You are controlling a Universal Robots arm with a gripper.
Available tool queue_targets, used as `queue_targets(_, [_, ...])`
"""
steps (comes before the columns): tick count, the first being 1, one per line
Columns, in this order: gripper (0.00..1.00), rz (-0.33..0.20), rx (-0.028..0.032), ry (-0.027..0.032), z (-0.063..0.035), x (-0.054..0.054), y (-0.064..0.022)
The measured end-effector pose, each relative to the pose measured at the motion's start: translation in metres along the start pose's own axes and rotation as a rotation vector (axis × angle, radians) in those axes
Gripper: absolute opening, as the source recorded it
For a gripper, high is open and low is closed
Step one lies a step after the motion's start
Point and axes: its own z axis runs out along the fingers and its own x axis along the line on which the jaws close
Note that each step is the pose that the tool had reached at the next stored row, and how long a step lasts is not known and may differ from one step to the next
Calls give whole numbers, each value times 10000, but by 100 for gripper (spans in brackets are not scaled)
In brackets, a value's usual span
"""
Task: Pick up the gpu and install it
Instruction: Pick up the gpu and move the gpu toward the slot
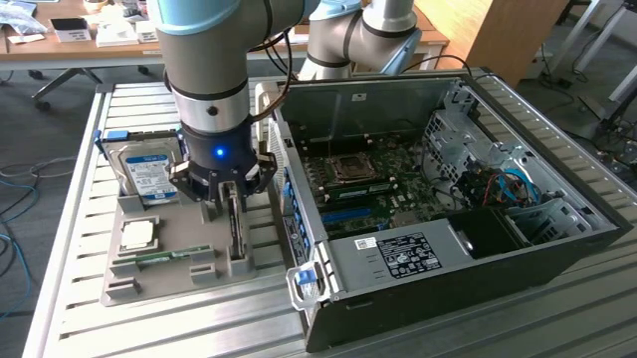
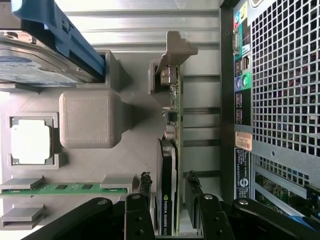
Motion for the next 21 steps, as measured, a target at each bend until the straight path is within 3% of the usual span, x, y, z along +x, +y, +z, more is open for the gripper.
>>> queue_targets(21, [41,0,3,2,116,-8,-4])
